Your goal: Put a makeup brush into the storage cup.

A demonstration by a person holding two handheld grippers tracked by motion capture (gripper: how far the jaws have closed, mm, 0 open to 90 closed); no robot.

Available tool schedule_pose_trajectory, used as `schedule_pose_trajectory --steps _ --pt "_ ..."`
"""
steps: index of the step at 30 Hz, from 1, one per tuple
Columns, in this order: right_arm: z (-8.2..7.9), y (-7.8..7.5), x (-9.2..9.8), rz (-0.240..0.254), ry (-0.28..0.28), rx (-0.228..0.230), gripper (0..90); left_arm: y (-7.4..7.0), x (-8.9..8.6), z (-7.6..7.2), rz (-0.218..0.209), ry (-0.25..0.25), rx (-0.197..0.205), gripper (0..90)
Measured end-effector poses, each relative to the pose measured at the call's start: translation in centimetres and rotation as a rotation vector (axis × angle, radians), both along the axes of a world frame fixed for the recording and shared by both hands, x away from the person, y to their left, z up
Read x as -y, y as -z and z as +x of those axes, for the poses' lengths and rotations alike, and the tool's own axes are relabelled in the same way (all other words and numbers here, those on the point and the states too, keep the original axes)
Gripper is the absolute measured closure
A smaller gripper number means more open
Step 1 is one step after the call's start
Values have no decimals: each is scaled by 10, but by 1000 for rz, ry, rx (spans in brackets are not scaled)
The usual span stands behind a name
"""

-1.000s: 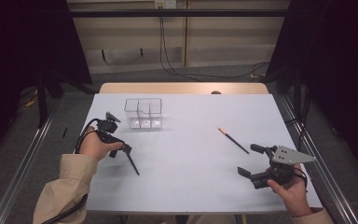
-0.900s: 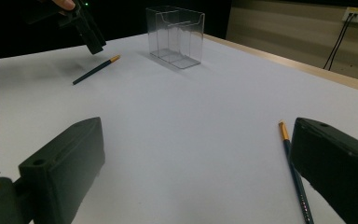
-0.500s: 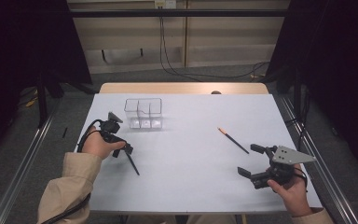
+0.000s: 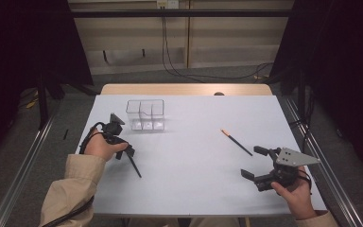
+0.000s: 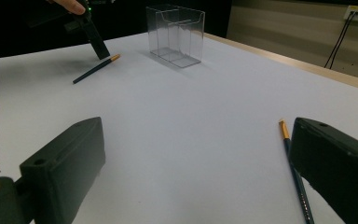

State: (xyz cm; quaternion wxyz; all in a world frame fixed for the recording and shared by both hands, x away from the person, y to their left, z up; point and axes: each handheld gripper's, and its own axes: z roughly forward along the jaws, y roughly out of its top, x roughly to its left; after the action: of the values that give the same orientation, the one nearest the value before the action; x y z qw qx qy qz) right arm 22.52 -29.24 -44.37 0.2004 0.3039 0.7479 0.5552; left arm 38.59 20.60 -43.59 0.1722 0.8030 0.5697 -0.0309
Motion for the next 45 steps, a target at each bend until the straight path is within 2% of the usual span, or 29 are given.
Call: schedule_pose_trajectory --steps 2,3,6,8,9,16,19,20,21,24,25,26,29,31,35,38,39,45 --pt "0 0 0 0 -1 0 33 0 -1 1 3 9 -10 491" --pt "0 0 0 -1 -1 0 33 1 0 1 4 -9 -19 502" --pt "0 0 0 -1 -1 0 34 2 2 1 8 -27 -9 517" --pt "0 0 0 -4 -2 -2 37 2 2 2 24 -20 -15 521" --pt "0 0 0 -4 -3 -2 37 2 4 1 51 -13 -7 521" --pt "0 0 0 -4 -1 -1 37 4 8 3 48 -40 -22 537" --pt "0 0 0 -6 0 -1 37 6 11 4 79 -46 -36 548" --pt "0 0 0 -6 0 -1 37 6 11 4 79 -46 -36 553" --pt "0 0 0 -8 -1 1 38 6 13 4 92 -67 -32 567" --pt "0 0 0 -8 -1 2 38 6 15 4 113 -68 -37 590" --pt "0 0 0 -9 -1 2 38 7 17 4 130 -82 -26 600" --pt "0 0 0 -11 0 2 38 7 17 4 130 -82 -26 611" --pt "0 0 0 -14 4 2 39 6 20 4 177 -90 -27 667" --pt "0 0 0 -14 3 3 40 6 20 4 191 -88 -24 723" --pt "0 0 1 -13 1 4 40 6 16 4 193 -94 -21 828" --pt "1 0 1 -12 1 3 40 7 14 5 180 -95 -26 837" --pt "1 1 1 -11 1 2 40 6 15 6 190 -74 -26 838" --pt "1 1 1 -18 1 -2 40 7 20 7 224 -54 -22 839"
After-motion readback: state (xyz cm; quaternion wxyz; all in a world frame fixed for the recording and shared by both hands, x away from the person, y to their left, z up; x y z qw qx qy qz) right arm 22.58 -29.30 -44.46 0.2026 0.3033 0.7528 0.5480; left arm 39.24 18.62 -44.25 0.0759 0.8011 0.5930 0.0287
